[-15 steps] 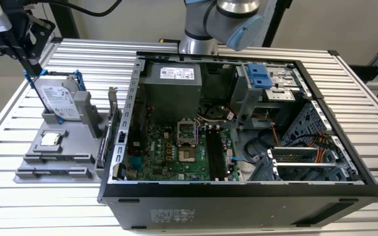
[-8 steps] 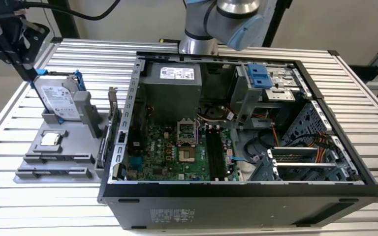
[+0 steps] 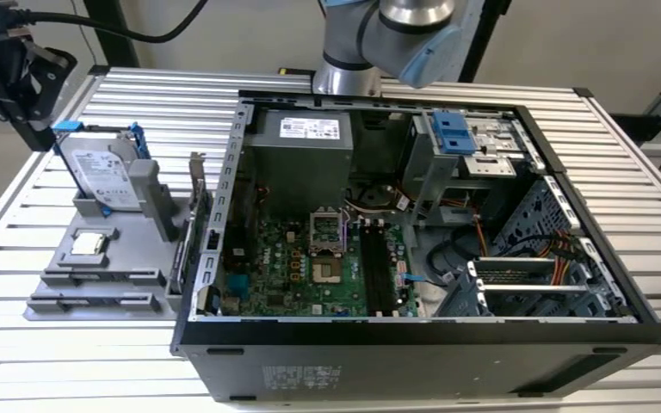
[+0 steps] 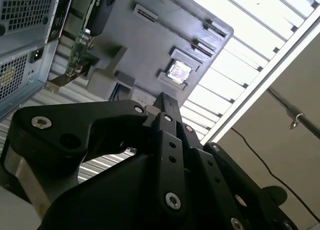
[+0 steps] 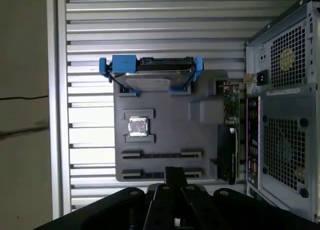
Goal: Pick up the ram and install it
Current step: 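Reach for the ram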
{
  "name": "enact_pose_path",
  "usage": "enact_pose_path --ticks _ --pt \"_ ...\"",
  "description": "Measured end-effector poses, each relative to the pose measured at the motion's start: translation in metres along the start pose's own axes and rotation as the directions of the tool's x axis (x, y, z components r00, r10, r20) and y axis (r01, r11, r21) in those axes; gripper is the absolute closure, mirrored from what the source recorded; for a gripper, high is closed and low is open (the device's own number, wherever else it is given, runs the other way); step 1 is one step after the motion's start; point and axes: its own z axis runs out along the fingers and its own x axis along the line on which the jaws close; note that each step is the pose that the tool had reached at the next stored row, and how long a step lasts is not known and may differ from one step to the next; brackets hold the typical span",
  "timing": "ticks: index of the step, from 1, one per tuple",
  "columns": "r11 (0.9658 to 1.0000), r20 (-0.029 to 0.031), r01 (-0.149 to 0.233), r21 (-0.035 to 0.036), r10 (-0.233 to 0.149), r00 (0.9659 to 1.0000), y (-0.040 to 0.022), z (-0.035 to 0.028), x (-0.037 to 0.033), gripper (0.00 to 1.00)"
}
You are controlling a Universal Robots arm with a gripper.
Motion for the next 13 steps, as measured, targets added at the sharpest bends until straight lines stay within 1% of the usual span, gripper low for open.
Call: enact_pose_path --ticks 13 --pt "1.0000 -0.0001 -0.003 0.0001 0.003 1.0000 -0.0202 -0.0010 0.0004 1.00"
